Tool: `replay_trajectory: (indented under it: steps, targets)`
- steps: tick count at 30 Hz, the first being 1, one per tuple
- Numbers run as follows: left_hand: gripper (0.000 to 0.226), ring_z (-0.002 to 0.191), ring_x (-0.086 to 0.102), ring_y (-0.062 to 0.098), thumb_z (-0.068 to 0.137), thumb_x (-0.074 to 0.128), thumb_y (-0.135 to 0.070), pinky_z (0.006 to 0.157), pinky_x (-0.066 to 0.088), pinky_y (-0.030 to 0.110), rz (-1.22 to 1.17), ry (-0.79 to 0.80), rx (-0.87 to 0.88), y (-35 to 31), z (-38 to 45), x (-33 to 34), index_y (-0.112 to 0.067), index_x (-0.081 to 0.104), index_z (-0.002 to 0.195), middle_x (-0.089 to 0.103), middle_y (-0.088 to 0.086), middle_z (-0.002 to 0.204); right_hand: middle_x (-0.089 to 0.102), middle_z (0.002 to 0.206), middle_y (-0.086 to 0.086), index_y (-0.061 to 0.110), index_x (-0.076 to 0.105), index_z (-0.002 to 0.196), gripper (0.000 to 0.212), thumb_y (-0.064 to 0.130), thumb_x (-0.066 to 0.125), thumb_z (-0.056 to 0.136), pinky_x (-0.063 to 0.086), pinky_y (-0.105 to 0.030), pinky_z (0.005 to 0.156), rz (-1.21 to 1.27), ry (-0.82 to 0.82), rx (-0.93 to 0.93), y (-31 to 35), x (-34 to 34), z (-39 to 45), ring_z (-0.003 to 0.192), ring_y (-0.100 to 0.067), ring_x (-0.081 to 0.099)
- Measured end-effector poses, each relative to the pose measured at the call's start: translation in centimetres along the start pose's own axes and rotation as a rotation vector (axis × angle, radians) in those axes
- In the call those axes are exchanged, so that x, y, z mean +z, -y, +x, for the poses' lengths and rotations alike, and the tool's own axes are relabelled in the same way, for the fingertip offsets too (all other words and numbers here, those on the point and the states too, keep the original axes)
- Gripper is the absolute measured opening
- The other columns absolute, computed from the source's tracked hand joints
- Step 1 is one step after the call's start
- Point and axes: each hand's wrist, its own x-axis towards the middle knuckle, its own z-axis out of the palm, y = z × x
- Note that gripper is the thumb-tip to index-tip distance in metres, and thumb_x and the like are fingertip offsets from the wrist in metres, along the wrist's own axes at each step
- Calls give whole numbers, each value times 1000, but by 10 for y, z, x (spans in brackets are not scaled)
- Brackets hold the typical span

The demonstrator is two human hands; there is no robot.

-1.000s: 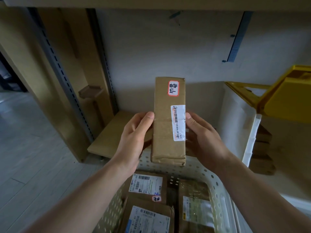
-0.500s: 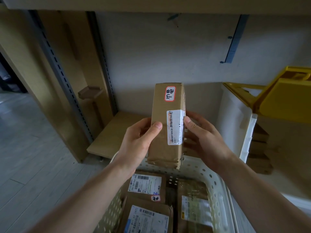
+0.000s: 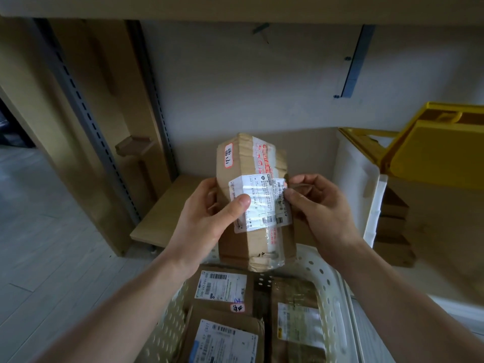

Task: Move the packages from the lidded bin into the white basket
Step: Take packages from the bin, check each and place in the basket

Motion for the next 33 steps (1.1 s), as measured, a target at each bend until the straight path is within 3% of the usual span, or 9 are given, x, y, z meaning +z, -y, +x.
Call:
replay_trajectory:
  steps: [5,10,15,20,25,30,33]
  targets:
    - [69,105,73,15,79,68,-30,81,62,36,-118,-65,2,-3,-1,4,-26,42,142,77,-5,108,76,97,-3,17,64,107,20,13,74,90,58,-37,69,98,29,32,5,-2,-2,87,-20,75]
    - [90,117,68,20,79,66,-16,96,56,55,-243,-59,-13,-4,-1,9,-56,22,147,73,-2,122,71,110,0,23,53,119,47,33,74,79,60,-36,64,-78,232,64,6,2,-11,91,-16,75]
    - [88,117,68,15,84,67,-11,100,53,52,-222,-49,-23,-7,0,10,-51,24,149,73,-6,123,69,115,-5,22,53,117,39,23,78,87,62,-39,68,-96,219,29,5,-1,-12,93,-21,75]
    - [69,111,70,10,98,57,-5,99,53,47,-175,-96,-53,-10,2,6,-43,32,150,76,-6,115,70,115,-4,23,53,114,38,24,79,86,61,-36,69,-123,231,21,4,-1,-12,96,-21,74]
    - [72,113,70,13,97,61,-6,104,51,52,-153,-85,-46,-14,0,5,-41,30,152,76,-5,115,70,117,-7,23,49,114,54,32,81,72,62,-39,71,-109,265,61,6,-2,-14,96,-23,75]
    - [105,109,71,17,75,68,-11,105,48,57,-258,-114,-27,-14,3,1,-51,12,155,78,-2,107,65,127,9,47,25,147,94,15,83,80,61,-54,83,-157,562,73,9,-6,-16,116,-23,68]
    - [103,110,71,20,75,68,-7,91,57,54,-261,-61,12,-13,5,-2,-53,16,152,77,0,106,65,132,3,40,27,152,97,9,81,79,57,-58,93,-105,553,50,11,-9,-12,120,-24,66]
